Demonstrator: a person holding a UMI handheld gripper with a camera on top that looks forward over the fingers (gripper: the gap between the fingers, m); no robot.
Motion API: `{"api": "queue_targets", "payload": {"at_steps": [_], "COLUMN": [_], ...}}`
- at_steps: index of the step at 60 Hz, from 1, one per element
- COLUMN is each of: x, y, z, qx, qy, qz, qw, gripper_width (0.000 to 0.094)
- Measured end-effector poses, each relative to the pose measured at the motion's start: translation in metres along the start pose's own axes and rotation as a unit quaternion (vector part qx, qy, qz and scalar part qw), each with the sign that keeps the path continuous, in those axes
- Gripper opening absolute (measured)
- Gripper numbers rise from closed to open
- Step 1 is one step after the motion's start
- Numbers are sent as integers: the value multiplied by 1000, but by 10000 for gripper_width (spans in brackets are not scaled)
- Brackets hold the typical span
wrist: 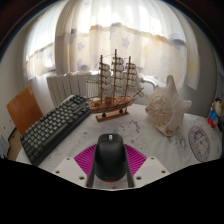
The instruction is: Arrange mouse
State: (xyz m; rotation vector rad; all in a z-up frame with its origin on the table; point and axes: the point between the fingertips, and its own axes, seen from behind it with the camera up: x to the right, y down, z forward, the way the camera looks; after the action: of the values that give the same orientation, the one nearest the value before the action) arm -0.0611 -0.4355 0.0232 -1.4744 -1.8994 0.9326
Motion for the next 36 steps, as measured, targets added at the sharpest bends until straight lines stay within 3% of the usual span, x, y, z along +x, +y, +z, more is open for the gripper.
{"api": "queue_targets", "payload": {"at_steps": [12, 19, 29, 36], "x": [85, 185, 329, 392], "y": [-85, -113, -88, -34], "z": [-98, -135, -115, -61], "qx": [43, 68, 65, 43], "qy": [-9, 30, 93, 102], "qz": [51, 38, 49, 57], "qw": [998, 997, 992, 992], "gripper_width": [456, 455, 456, 456]}}
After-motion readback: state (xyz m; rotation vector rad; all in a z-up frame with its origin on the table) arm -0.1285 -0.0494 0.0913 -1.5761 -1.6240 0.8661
